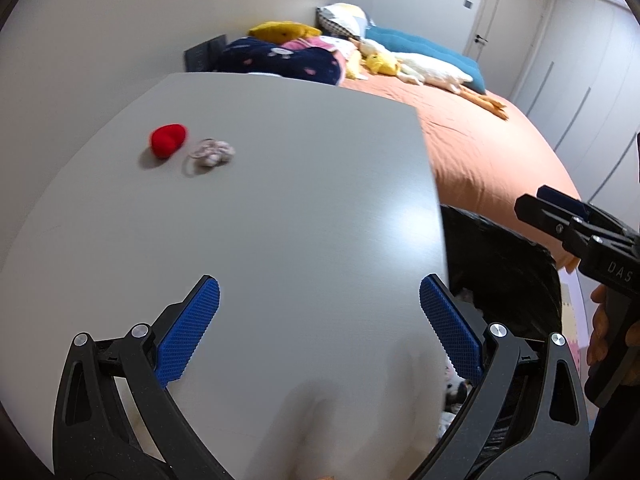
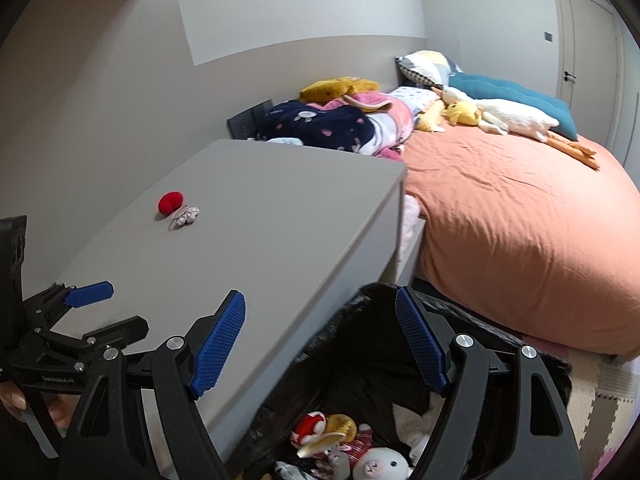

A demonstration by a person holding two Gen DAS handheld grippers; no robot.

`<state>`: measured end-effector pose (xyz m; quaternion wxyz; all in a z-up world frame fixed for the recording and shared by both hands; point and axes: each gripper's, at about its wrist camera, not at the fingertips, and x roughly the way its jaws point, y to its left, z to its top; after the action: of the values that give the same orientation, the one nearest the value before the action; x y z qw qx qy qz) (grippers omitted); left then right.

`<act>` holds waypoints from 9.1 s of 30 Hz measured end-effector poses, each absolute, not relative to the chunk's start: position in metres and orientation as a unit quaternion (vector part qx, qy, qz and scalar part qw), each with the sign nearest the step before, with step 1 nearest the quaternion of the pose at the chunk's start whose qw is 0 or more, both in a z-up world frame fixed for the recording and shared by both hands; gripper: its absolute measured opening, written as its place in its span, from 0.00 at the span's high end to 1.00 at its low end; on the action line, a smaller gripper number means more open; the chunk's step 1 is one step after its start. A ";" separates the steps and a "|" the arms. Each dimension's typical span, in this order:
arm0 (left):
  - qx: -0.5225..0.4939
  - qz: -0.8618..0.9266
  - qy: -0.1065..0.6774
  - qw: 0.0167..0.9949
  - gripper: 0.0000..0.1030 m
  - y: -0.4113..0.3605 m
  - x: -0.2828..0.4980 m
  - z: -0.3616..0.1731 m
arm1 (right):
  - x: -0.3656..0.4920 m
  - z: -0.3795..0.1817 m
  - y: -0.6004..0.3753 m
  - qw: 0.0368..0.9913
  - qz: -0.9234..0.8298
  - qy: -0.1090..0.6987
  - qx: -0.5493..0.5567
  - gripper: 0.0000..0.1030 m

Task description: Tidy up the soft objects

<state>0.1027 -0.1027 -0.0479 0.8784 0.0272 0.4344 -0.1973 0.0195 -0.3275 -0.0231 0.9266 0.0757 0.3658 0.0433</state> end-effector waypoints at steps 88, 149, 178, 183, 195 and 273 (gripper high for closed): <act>-0.033 -0.042 0.429 0.902 0.06 -0.013 0.291 -0.062 | 0.219 -0.052 -0.209 0.903 0.127 0.411 0.011 0.77; 0.025 -0.094 0.404 0.910 0.54 -0.099 0.112 -0.024 | 0.013 -0.004 -0.298 0.921 0.092 0.374 0.055 0.77; 0.066 -0.182 0.390 0.900 0.54 -0.194 0.042 -0.022 | -0.085 -0.011 -0.375 0.931 0.017 0.355 0.086 0.76; 0.080 -0.203 0.385 0.897 0.54 -0.218 0.035 -0.020 | -0.098 -0.010 -0.399 0.932 -0.007 0.348 0.098 0.76; 0.103 -0.261 0.385 0.879 0.54 -0.267 0.016 -0.022 | -0.119 -0.011 -0.444 0.930 -0.058 0.346 0.112 0.76; 0.115 -0.252 0.394 0.876 0.06 -0.263 0.009 -0.026 | -0.115 -0.008 -0.452 0.930 -0.091 0.340 0.105 0.28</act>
<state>0.0090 -0.2633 -0.0259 0.8764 0.1149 0.3940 -0.2521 -0.1154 -0.4522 -0.0075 0.9302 0.1046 0.3400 -0.0907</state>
